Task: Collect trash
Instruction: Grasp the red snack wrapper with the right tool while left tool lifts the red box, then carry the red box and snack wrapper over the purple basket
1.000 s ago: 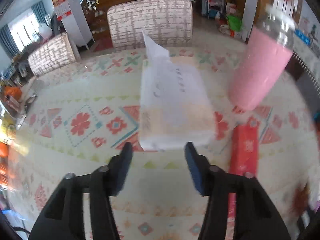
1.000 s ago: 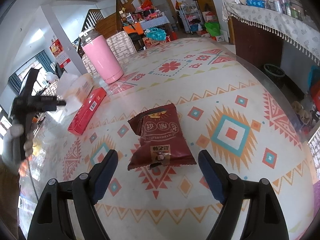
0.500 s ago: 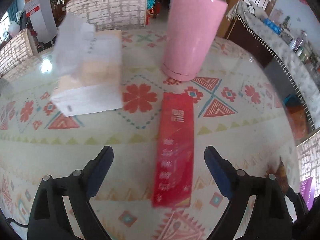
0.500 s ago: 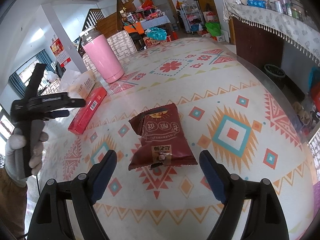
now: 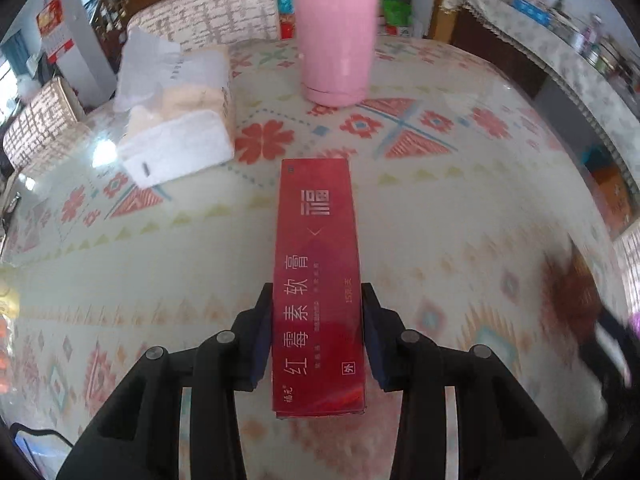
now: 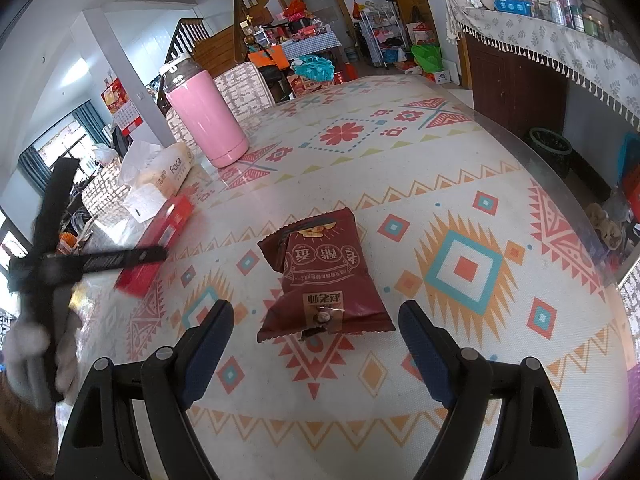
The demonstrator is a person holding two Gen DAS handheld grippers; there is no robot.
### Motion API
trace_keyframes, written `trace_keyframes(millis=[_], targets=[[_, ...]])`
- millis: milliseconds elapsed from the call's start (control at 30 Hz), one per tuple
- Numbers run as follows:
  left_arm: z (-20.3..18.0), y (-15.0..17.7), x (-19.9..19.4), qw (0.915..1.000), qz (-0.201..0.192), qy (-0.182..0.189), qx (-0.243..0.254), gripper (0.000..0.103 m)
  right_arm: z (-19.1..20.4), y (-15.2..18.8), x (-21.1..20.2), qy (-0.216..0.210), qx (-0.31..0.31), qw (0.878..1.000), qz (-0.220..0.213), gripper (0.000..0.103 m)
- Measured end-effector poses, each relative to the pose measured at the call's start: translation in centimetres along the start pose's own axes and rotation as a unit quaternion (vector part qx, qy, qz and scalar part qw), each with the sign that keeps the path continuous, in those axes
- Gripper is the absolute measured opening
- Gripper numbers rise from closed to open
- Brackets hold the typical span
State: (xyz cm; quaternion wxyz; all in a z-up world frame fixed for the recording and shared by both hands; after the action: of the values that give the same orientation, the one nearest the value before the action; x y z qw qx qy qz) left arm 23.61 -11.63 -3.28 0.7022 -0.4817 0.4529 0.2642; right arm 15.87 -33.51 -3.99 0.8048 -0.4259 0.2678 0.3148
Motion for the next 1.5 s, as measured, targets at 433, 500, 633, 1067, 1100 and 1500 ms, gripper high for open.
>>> trace_keyframes(millis=[433, 500, 633, 1067, 1100, 1500], targets=[[-4.1, 9.7, -9.3, 0.9985, -0.047, 0.004, 0.027, 0.039, 1.1, -0.2, 1.7, 0.130, -0.069, 0.989, -0.012, 0.055], [-4.7, 10.8, -10.5, 0.9982, -0.053, -0.002, 0.030, 0.039, 1.4, 0.3, 1.3, 0.125, -0.067, 0.990, -0.010, 0.032], [-4.6, 12.4, -12.3, 0.9973, -0.066, -0.008, 0.030, 0.039, 1.5, 2.3, -0.9, 0.111, -0.066, 0.992, -0.006, 0.029], [-3.7, 17.8, -14.1, 0.9957, -0.091, 0.017, -0.003, 0.039, -1.3, 13.6, -12.9, 0.084, -0.085, 0.993, -0.005, 0.026], [-4.0, 17.9, -14.8, 0.9949, -0.099, 0.015, 0.000, 0.039, -1.4, 14.0, -13.5, 0.084, -0.083, 0.993, -0.009, 0.026], [-9.5, 16.1, -19.5, 0.9860, -0.154, 0.025, 0.060, 0.039, -2.9, 14.3, -18.0, 0.082, -0.065, 0.993, -0.050, 0.005]])
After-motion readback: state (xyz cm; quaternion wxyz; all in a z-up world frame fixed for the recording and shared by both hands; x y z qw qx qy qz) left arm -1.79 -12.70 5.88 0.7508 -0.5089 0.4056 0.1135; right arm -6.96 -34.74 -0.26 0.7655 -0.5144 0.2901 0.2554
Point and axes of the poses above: each gripper's, at about its wrist camera, not at the fingertips, and x roughly the way its jaws point, z to its left, y to its underside, the point moved 7 cm from there along x, roughly the way its jaws point, and after that the axes turned 13 degrees about x, right-handed, at the moved point
